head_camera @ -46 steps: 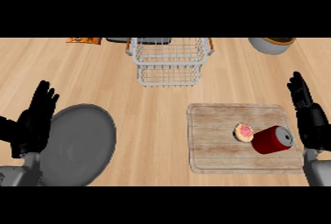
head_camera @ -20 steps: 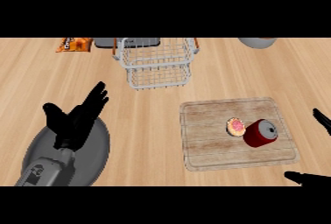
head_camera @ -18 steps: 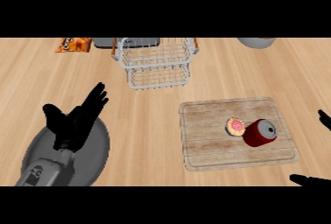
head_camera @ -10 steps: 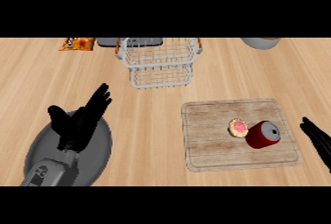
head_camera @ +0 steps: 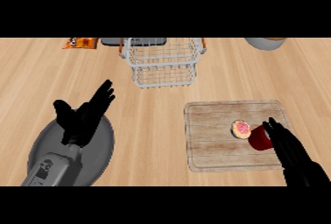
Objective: Pick the cupcake from the cutting board and place it in the tiered basket
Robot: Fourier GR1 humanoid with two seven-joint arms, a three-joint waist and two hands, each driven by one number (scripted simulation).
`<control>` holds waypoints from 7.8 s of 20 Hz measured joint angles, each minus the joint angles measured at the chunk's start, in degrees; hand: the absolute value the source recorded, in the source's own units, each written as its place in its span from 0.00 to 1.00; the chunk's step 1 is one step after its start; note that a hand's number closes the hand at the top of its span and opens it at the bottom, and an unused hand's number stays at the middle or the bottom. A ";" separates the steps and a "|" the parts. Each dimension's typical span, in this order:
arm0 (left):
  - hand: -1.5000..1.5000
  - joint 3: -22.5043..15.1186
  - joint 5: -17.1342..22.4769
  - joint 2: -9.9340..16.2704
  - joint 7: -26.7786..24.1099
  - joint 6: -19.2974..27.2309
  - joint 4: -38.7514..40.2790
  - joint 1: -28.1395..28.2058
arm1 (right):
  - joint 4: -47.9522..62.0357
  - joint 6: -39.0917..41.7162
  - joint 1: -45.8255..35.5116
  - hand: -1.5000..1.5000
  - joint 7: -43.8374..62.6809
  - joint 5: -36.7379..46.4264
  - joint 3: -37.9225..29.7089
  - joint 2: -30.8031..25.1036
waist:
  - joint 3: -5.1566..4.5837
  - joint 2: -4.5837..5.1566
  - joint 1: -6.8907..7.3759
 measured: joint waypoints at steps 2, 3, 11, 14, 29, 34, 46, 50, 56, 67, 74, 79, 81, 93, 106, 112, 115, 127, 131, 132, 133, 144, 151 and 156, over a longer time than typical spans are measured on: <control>0.50 0.25 -0.46 -0.31 0.63 -0.10 -0.91 0.67 | 1.73 1.27 -2.00 0.00 2.77 2.80 1.48 2.24 | 0.04 -0.01 0.07; 0.50 0.46 -1.04 -0.93 -0.39 -0.46 0.10 0.77 | 2.67 1.39 -2.10 0.00 2.57 3.16 1.44 2.76 | 0.06 -0.01 0.01; 0.50 2.73 -2.77 -2.49 1.41 -2.36 -1.59 1.92 | 10.13 3.31 -4.58 0.00 3.12 6.65 1.84 7.32 | 0.10 -0.03 -0.06; 0.50 3.07 -4.08 -3.36 1.89 -2.63 -2.50 2.64 | 13.22 1.26 -4.12 0.00 1.38 8.12 1.05 8.37 | 0.10 -0.04 -0.10; 0.50 7.79 -7.54 -6.34 3.29 -7.06 -2.21 2.16 | 20.66 -4.33 -4.73 0.00 -6.81 9.43 -6.21 11.57 | -0.11 -0.21 -0.16; 0.50 8.59 -8.12 -7.38 4.71 -7.56 -2.58 1.77 | 25.59 -6.27 -7.80 0.00 -9.89 9.03 -8.29 13.24 | -0.29 -0.33 -0.08; 0.50 9.06 -10.37 -9.05 3.87 -8.35 -2.98 2.88 | 36.71 -8.14 -15.08 0.00 -14.72 6.95 -13.78 15.09 | -0.72 -0.62 0.04; 0.50 10.22 -10.02 -8.67 4.99 -8.65 -3.10 2.10 | 39.85 -9.49 -15.99 0.00 -17.17 6.55 -14.92 15.17 | -0.98 -0.81 0.02; 0.50 10.83 -9.95 -8.70 4.50 -9.35 -2.37 1.62 | 43.33 -9.80 -17.54 1.00 -21.01 6.29 -14.79 15.28 | -1.45 -1.08 0.03; 0.50 10.98 -10.53 -9.13 4.46 -9.80 -1.60 1.51 | 47.26 -10.84 -20.40 1.00 -26.60 7.65 -13.61 16.52 | -1.48 -1.13 -0.07; 0.50 10.96 -10.68 -9.13 4.54 -9.78 -2.51 2.13 | 43.81 -1.81 -19.79 1.00 -9.88 17.15 -11.17 18.47 | -1.99 -1.62 -0.18; 0.50 10.71 -11.01 -9.51 5.02 -9.32 -3.24 2.28 | 37.70 3.00 -18.71 1.00 -0.70 20.24 -8.14 20.66 | -1.76 -1.41 -0.57; 0.50 11.00 -10.84 -9.16 5.38 -9.44 -3.68 2.68 | 33.14 4.03 -17.91 1.00 2.66 18.47 -6.91 22.18 | -1.29 -1.26 -0.61; 0.50 11.64 -10.62 -9.46 5.62 -9.68 -3.17 2.12 | -2.83 15.64 -23.30 1.00 25.92 16.04 2.49 25.46 | -0.05 -0.44 -0.58; 0.50 11.57 -11.09 -9.97 5.51 -10.61 -2.84 1.50 | 4.29 26.06 -58.13 1.00 31.97 11.02 -7.14 25.33 | 0.00 -0.12 0.42; 0.50 11.07 -11.87 -10.55 5.05 -10.36 -2.67 1.57 | 19.87 26.00 -71.94 1.00 31.86 8.70 -14.26 25.40 | 0.00 0.03 1.04; 0.50 11.62 -11.48 -10.05 5.71 -10.79 -2.86 0.98 | 28.15 23.84 -77.12 1.00 31.43 7.86 -17.43 25.44 | 0.02 0.12 1.28; 0.50 10.30 -12.77 -11.54 6.13 -10.19 -3.85 1.22 | 62.61 1.83 -88.33 1.00 21.50 7.36 -24.71 25.55 | 0.06 0.51 1.88; 0.50 10.33 -12.64 -11.54 6.70 -10.39 -4.52 1.13 | 73.38 -5.67 -91.36 1.00 17.56 5.51 -26.06 25.63 | 0.05 0.63 2.33; 0.50 10.36 -12.42 -11.29 6.60 -10.90 -4.72 1.28 | 75.66 -7.73 -91.30 1.00 16.28 4.76 -26.34 25.64 | 0.04 0.69 2.51; 0.50 10.44 -12.39 -11.35 6.21 -11.11 -4.08 0.97 | 77.77 -9.82 -91.66 1.00 15.56 3.59 -26.13 25.66 | 0.05 0.75 2.61; 0.50 9.43 -13.06 -12.36 6.87 -11.50 -2.26 -2.50 | 90.36 -24.35 -94.82 0.00 -1.93 -16.30 -28.86 25.68 | 0.05 1.65 5.60; 0.50 9.58 -13.31 -12.41 5.92 -11.56 -2.04 -2.08 | 96.44 -32.61 -98.77 0.00 -11.81 -20.41 -29.33 25.69 | 0.01 1.65 5.67; 0.50 10.89 -12.78 -12.22 5.81 -11.36 -1.03 -2.05 | 98.49 -41.32 -100.27 0.00 -12.69 -21.69 -31.46 25.57 | 0.02 1.20 3.97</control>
